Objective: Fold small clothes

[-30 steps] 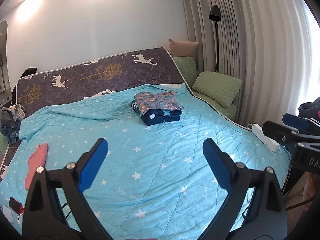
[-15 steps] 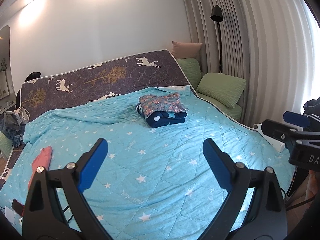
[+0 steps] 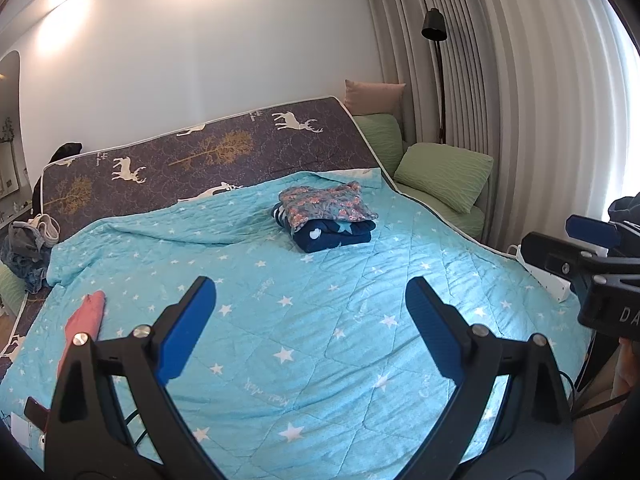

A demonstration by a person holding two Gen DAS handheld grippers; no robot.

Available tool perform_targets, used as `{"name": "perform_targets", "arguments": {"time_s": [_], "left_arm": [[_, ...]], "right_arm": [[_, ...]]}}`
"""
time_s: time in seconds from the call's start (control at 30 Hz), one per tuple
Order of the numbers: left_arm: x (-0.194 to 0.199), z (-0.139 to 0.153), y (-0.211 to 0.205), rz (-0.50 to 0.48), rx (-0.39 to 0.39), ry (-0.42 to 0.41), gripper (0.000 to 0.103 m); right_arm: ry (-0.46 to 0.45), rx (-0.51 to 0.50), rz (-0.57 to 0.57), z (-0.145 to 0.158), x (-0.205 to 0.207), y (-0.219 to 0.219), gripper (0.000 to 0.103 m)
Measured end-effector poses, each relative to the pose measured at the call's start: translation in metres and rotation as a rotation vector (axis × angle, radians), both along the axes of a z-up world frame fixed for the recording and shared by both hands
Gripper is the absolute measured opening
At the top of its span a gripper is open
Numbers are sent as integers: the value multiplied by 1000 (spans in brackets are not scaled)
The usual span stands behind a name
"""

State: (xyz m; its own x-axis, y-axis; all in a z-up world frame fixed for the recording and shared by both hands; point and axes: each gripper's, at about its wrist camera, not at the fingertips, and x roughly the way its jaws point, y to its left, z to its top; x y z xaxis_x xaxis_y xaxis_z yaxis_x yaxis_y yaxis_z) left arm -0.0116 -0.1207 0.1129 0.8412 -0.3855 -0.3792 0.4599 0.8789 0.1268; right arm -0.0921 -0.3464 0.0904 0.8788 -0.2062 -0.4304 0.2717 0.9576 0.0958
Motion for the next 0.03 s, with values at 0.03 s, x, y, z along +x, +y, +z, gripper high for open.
{"name": "perform_targets", "arguments": {"time_s": [0.03], "left_arm": [[0,0,0,1,0,-2,96]], "right_arm": [[-1,-1,0,0,0,0,85]]}}
